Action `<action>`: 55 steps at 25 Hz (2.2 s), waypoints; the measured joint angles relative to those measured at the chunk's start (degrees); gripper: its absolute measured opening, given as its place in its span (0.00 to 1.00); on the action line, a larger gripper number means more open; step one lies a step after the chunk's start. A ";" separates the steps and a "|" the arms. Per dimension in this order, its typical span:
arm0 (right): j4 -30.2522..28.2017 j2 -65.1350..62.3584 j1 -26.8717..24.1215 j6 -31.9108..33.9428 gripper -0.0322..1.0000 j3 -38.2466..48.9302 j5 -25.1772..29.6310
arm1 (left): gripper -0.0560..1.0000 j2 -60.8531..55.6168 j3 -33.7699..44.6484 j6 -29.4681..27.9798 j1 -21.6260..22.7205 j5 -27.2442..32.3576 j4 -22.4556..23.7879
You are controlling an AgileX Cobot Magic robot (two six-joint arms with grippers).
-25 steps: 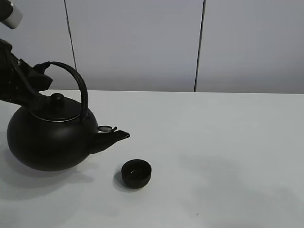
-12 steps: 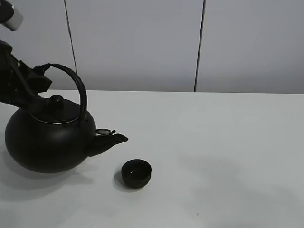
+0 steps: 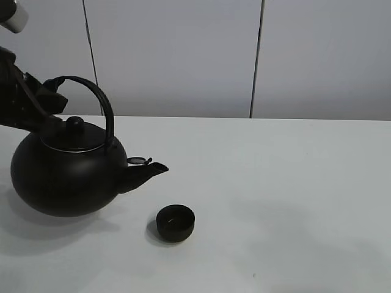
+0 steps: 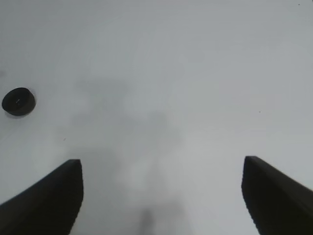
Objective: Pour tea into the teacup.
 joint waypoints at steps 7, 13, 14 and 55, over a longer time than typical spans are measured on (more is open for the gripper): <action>0.00 0.00 0.00 0.00 0.62 0.00 0.05 | 0.16 0.00 -0.01 -4.72 -0.84 -0.06 0.00; 0.00 0.00 0.00 0.00 0.62 0.00 0.05 | 0.16 0.00 -0.01 -5.73 -1.65 -0.35 -1.25; 0.00 0.00 0.00 0.00 0.62 0.00 0.05 | 0.16 0.13 -0.01 -5.87 -1.65 -0.35 -2.11; 0.00 0.00 0.00 0.00 0.62 0.00 0.01 | 0.16 6.25 -0.06 5.25 -0.51 -6.40 -0.74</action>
